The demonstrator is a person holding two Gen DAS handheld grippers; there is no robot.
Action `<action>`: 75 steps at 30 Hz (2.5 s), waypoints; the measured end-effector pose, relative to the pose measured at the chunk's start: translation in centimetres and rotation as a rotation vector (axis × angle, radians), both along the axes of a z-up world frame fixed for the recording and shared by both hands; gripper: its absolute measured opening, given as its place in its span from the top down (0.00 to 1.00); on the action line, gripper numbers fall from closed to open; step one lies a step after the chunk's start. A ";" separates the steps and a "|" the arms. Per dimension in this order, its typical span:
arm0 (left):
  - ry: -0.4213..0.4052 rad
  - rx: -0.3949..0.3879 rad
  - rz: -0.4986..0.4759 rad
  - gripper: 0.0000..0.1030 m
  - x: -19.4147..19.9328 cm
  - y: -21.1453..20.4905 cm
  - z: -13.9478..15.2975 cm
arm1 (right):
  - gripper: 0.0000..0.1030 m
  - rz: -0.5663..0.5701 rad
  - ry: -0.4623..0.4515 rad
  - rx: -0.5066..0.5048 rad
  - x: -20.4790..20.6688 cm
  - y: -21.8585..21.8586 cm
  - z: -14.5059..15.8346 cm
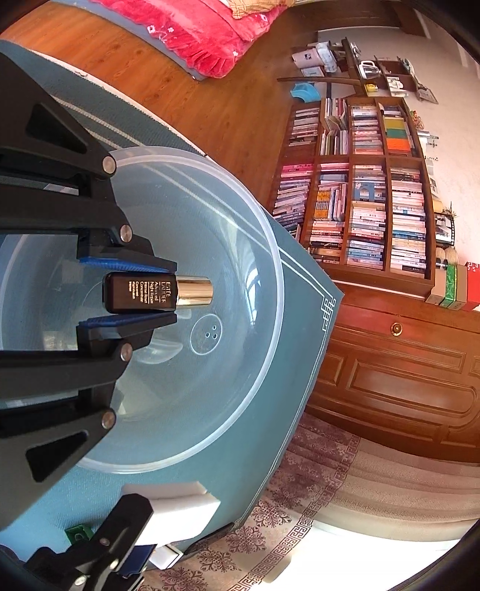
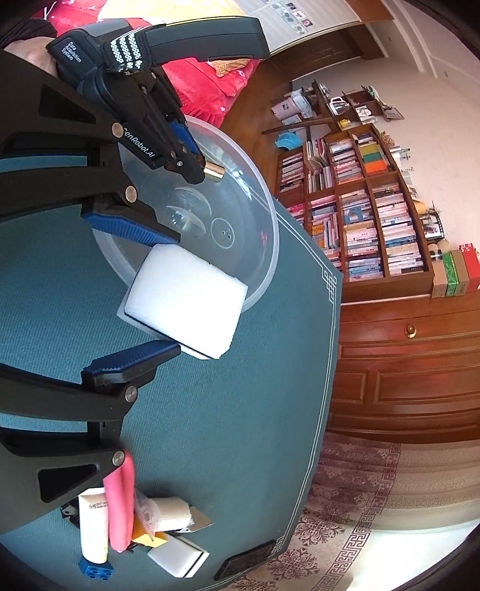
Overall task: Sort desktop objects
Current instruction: 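Carry both items over the clear bowl and open the left tool to drop the bottle, then lower the white sponge into the clear bowl and open the right tool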
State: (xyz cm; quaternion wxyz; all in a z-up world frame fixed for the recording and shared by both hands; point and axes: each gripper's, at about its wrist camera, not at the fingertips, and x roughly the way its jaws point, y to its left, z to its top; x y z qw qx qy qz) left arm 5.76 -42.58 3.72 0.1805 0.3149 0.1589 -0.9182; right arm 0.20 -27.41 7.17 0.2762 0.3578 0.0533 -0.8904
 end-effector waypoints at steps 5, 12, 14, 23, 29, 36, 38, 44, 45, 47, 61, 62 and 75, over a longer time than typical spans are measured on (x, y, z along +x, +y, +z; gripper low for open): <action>0.016 -0.016 0.017 0.78 0.1 0.0 0.2 | 0.46 0.023 -0.008 -0.002 -0.8 -1.7 -0.5; 0.044 -0.016 0.045 0.43 0.7 -0.7 0.3 | 0.44 0.026 -0.019 0.004 -1.7 -2.3 -1.4; 0.064 -0.043 0.064 0.28 1.0 -0.6 0.7 | 0.43 0.030 -0.024 0.001 -1.8 -2.4 -1.6; 0.071 -0.113 0.091 0.23 1.0 -0.2 1.2 | 0.42 0.041 -0.044 -0.018 -2.2 -2.6 -2.1; 0.075 -0.114 0.105 0.21 1.0 -0.2 1.1 | 0.41 0.053 -0.043 -0.025 -2.0 -2.7 -2.0; 0.083 -0.107 0.125 0.21 1.2 -0.5 1.1 | 0.41 0.055 -0.031 -0.051 -1.8 -2.4 -1.5; 0.089 -0.109 0.132 0.21 1.4 -0.7 1.2 | 0.41 0.064 -0.019 -0.063 -1.6 -2.4 -1.1; 0.097 -0.120 0.142 0.21 1.6 -0.5 1.2 | 0.41 0.081 0.016 -0.103 -0.8 -2.4 -0.1; 0.099 -0.121 0.142 0.21 1.7 -0.5 1.2 | 0.41 0.082 0.021 -0.109 -0.7 -2.4 0.0; 0.102 -0.121 0.144 0.21 1.8 -0.5 1.2 | 0.41 0.085 0.023 -0.119 -0.6 -2.4 0.2; 0.119 -0.126 0.157 0.20 2.1 -0.4 1.3 | 0.24 0.016 0.011 -0.131 -1.1 -0.7 0.1; 0.121 -0.129 0.158 0.20 2.1 -0.4 1.3 | 0.24 0.004 0.005 -0.134 -1.2 -0.4 0.0; 0.139 -0.171 0.140 0.18 2.1 0.6 1.7 | 0.24 -0.137 0.010 -0.138 -0.6 4.9 -0.5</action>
